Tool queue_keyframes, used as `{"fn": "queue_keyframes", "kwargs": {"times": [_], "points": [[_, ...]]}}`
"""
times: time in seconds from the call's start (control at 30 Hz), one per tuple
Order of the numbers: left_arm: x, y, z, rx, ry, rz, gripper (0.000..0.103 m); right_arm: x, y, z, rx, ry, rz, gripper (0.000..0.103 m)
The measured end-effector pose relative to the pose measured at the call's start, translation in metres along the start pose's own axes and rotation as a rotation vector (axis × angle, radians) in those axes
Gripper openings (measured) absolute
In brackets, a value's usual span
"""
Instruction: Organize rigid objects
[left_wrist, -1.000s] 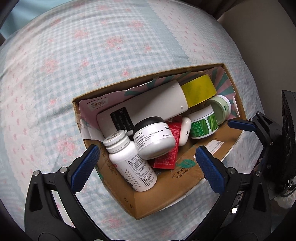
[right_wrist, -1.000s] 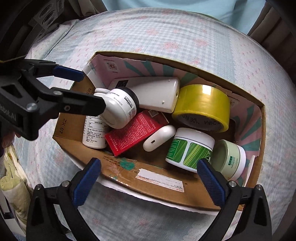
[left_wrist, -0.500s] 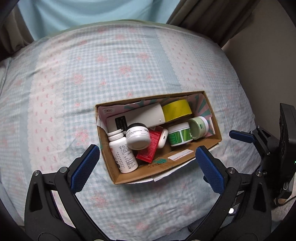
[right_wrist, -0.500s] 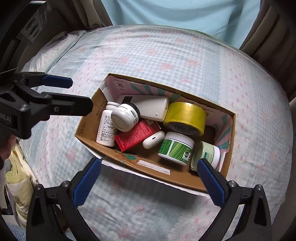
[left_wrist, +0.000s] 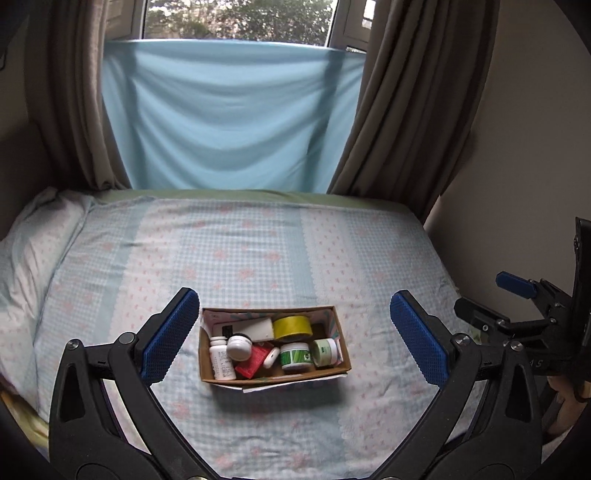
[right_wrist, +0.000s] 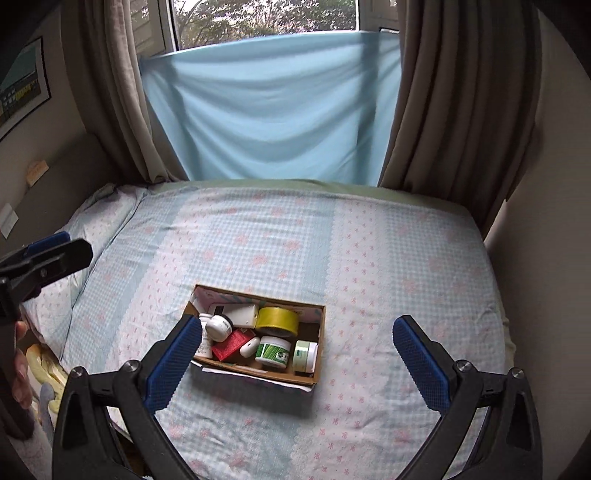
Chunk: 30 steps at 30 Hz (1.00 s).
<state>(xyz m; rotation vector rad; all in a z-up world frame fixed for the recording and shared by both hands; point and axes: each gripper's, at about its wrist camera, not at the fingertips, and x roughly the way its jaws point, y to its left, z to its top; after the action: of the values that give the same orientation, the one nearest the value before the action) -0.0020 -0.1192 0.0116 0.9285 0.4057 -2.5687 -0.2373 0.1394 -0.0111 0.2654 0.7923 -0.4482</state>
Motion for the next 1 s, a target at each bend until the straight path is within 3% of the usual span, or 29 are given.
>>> {"fn": "queue_keyframes", "kwargs": {"times": [0.13,0.27,0.7,1.0], "points": [[-0.035,-0.023,-0.009,0.011,-0.102,0.023,0.103,-0.046,-0.020,0.003,0.038,-0.094,-0.069,0.103],[-0.050,-0.041,-0.020,0.030,-0.145,0.049,0.103,-0.068,-0.031,-0.009,0.079,-0.137,-0.096,0.103],[-0.059,-0.071,-0.033,0.056,-0.182,0.067,0.103,-0.098,-0.046,-0.024,0.097,-0.209,-0.138,0.103],[-0.059,-0.077,-0.034,0.054,-0.182,0.087,0.103,-0.101,-0.056,-0.027,0.110,-0.213,-0.147,0.103]]}}
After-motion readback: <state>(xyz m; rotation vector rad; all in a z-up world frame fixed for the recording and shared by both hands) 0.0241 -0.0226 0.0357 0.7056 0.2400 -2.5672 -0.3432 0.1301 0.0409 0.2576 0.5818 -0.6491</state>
